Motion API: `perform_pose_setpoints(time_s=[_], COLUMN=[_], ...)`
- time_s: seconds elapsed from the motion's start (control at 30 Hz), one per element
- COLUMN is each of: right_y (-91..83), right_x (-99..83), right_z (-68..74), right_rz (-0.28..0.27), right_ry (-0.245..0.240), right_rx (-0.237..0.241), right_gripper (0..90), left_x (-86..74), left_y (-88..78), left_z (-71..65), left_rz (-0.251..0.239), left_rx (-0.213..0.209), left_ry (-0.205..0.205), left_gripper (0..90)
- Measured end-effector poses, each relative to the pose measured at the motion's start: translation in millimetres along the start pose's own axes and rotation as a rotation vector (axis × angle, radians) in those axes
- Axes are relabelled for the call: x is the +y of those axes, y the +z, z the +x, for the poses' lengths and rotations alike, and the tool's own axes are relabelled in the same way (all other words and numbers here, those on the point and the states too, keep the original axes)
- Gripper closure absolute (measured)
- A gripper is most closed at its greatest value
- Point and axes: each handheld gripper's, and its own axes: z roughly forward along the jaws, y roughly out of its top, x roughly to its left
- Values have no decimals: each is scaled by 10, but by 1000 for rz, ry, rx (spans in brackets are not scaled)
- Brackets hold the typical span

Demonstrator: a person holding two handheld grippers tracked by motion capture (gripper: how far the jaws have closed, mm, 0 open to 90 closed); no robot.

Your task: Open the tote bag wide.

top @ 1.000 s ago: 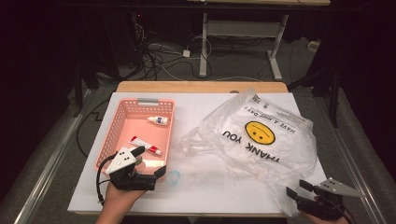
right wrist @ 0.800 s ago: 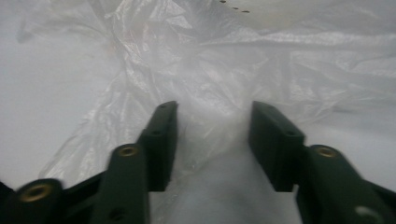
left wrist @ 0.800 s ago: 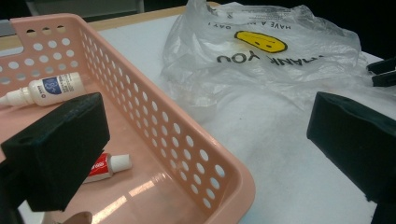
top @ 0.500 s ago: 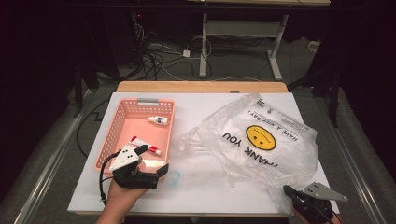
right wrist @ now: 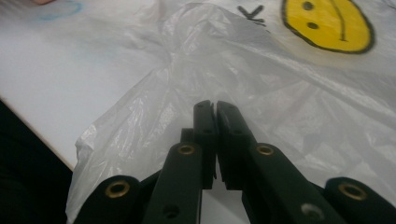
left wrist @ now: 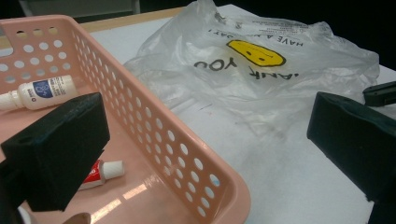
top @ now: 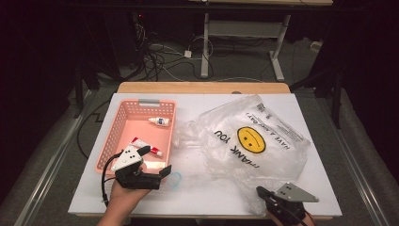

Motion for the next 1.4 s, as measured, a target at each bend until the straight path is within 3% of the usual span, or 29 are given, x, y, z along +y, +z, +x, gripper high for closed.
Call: perform_pose_setpoints(time_s=[0.13, 0.27, 0.3, 0.37, 0.53, 0.67, 0.83, 0.87, 0.9, 1.07, 1.2, 1.4], right_y=[92, 108, 33, -15, -264, -316, -218, -147, -147, 72, 226, 404], right_x=[62, 101, 112, 116, 144, 201, 304, 358, 358, 494, 588, 685], right_z=[122, 184, 143, 112, -79, -213, -306, -355, -355, -450, -481, -526], right_rz=[-6, -24, -56, -69, -168, -204, -204, -203, -203, -197, -195, -178], right_ry=[-17, -26, -8, 5, 37, 38, 31, 25, 25, 37, 33, 23], right_rx=[32, 50, 52, 50, 37, 28, 55, 66, 66, 98, 97, 89], right_gripper=[859, 759, 684, 665, 582, 531, 433, 352, 352, 150, 21, 0], left_x=[-2, -1, -1, -1, -10, -19, -36, -38, -38, -40, -51, -71], left_y=[-3, -4, -2, 5, 0, -38, -53, -51, -52, -59, -58, -74], left_z=[-6, -1, 0, 2, -13, -22, -10, -7, -5, -3, -27, -54], left_rz=[1, 3, 4, 10, 10, -3, -3, 2, 4, 15, 31, 49], left_rx=[0, 0, 1, 3, 5, 20, 28, 31, 38, 49, 60, 76], left_ry=[3, -1, 0, 0, -7, -9, -22, -24, -26, -28, -19, -8], left_gripper=[0, 0, 0, 0, 0, 0, 0, 0, 0, 0, 0, 0])
